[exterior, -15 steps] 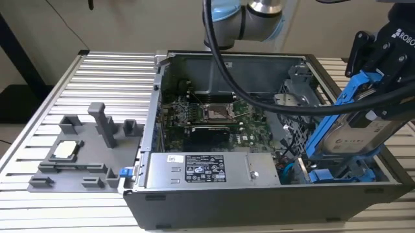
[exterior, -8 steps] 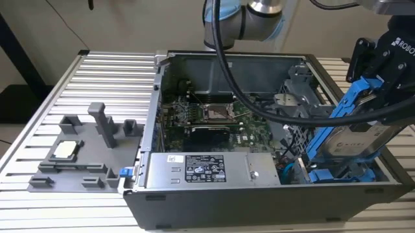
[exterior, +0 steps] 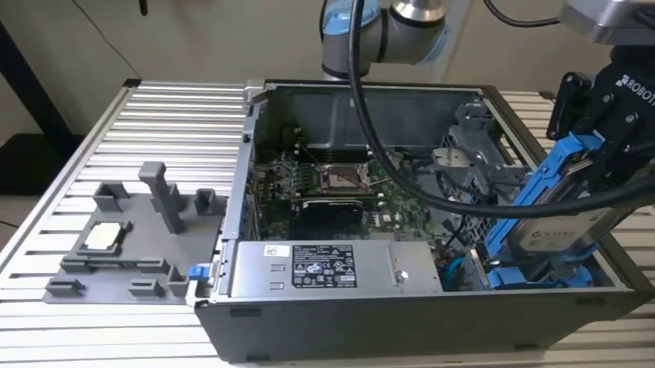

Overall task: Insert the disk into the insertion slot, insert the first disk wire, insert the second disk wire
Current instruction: 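Insert the disk into the insertion slot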

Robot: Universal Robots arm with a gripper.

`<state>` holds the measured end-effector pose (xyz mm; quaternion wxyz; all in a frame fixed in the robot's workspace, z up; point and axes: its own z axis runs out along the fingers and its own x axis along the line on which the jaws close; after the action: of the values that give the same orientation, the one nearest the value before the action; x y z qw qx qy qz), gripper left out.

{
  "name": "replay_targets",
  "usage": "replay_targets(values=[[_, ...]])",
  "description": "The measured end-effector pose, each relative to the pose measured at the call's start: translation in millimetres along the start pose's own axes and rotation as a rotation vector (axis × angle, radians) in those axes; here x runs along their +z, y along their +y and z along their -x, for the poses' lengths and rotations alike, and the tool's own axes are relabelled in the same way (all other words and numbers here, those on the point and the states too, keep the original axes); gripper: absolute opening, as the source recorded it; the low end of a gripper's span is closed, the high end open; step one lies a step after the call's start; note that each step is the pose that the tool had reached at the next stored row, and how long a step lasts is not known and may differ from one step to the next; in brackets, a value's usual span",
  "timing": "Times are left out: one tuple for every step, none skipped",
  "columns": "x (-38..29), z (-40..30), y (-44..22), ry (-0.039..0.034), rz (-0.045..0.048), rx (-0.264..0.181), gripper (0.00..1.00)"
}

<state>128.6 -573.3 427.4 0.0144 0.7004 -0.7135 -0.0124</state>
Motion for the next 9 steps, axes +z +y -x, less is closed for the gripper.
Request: replay_targets(values=[[1.8, 0.0, -0.1, 0.0000, 0.0001, 0.000, 0.33], [3.6, 0.1, -0.2, 0.0000, 0.0000, 0.000, 0.33], [5.6, 0.1, -0.2, -0.0001, 0.0001, 0.000, 0.33], [7.4, 0.1, -0.4, -0.0001, 0.0001, 0.000, 0.33], [9.1, 0.2, -0.4, 0.0000, 0.0001, 0.000, 0.33], [11.0, 0.2, -0.5, -0.0001, 0.0001, 0.000, 0.33], [12.4, 0.2, -0.6, -0.0001, 0.0001, 0.000, 0.33], [13.8, 0.3, -0.6, 0.0001, 0.0001, 0.000, 0.33], [15.0, 0.3, -0.7, 0.0001, 0.0001, 0.000, 0.33]])
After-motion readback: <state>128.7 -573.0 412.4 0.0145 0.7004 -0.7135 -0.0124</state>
